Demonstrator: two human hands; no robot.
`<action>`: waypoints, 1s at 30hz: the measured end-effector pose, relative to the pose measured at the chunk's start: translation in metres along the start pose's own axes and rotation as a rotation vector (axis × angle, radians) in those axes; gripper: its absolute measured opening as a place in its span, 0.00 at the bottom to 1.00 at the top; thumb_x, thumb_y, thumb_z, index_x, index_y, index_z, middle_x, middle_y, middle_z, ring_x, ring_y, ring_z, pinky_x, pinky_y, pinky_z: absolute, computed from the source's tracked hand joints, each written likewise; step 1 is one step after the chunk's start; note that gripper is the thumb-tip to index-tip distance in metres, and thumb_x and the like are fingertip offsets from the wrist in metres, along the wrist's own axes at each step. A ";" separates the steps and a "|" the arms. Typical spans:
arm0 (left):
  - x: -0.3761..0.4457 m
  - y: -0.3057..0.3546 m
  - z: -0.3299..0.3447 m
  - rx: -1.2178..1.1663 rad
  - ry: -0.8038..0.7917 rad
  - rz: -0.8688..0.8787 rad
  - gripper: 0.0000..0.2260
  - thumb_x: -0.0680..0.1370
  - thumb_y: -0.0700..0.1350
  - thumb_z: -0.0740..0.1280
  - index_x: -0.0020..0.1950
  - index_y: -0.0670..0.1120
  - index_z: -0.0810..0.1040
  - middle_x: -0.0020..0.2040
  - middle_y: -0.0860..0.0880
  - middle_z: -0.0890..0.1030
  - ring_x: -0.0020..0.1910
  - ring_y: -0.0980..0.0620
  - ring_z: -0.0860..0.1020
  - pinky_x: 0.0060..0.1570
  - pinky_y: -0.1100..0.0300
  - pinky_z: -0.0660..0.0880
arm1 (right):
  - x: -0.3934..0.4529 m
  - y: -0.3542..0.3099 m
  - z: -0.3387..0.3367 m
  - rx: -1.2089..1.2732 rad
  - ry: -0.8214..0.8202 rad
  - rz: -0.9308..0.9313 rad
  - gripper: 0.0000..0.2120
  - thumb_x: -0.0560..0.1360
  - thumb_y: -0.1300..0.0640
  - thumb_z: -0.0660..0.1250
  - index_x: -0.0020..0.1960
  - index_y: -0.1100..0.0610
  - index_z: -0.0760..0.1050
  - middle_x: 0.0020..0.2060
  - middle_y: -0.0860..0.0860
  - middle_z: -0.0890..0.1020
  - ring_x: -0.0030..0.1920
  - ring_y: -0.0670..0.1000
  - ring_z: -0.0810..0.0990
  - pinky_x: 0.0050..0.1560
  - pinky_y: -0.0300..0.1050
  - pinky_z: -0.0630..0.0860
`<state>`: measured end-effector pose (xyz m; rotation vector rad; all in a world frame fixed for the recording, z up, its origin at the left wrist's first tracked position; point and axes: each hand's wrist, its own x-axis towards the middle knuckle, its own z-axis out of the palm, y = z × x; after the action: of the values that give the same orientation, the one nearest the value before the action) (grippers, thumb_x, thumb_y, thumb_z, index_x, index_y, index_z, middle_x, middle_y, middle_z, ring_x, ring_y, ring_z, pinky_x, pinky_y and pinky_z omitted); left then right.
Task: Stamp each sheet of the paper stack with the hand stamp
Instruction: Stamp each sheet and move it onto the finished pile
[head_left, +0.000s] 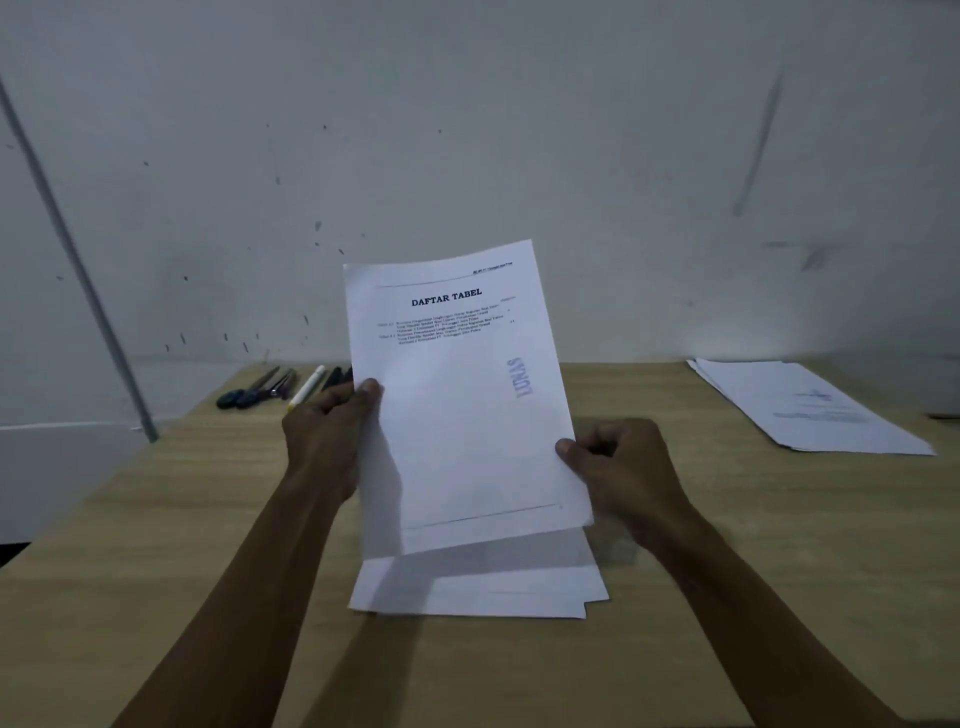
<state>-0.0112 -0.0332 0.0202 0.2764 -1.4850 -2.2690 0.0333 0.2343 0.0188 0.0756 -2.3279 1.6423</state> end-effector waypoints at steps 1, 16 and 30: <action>0.002 0.004 0.010 -0.004 -0.021 0.008 0.09 0.73 0.37 0.73 0.34 0.48 0.85 0.35 0.52 0.85 0.40 0.51 0.82 0.45 0.56 0.79 | 0.004 -0.003 -0.007 -0.009 0.037 -0.025 0.10 0.72 0.60 0.75 0.32 0.56 0.81 0.29 0.46 0.84 0.31 0.44 0.84 0.29 0.35 0.75; 0.015 -0.012 0.237 0.348 -0.303 0.094 0.03 0.74 0.35 0.71 0.47 0.37 0.82 0.48 0.37 0.83 0.45 0.39 0.82 0.39 0.51 0.81 | 0.101 0.026 -0.161 -0.197 0.426 0.081 0.09 0.75 0.58 0.71 0.39 0.61 0.83 0.36 0.53 0.84 0.42 0.54 0.82 0.49 0.51 0.79; 0.009 -0.162 0.414 0.843 -0.493 0.040 0.07 0.67 0.34 0.75 0.40 0.34 0.79 0.38 0.38 0.82 0.32 0.41 0.82 0.30 0.50 0.81 | 0.166 0.158 -0.294 -0.624 0.585 0.445 0.12 0.74 0.50 0.73 0.47 0.60 0.82 0.45 0.57 0.84 0.45 0.59 0.83 0.41 0.45 0.75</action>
<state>-0.2146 0.3620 0.0440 -0.0987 -2.6215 -1.6105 -0.0979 0.5832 0.0089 -0.9669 -2.3291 0.8231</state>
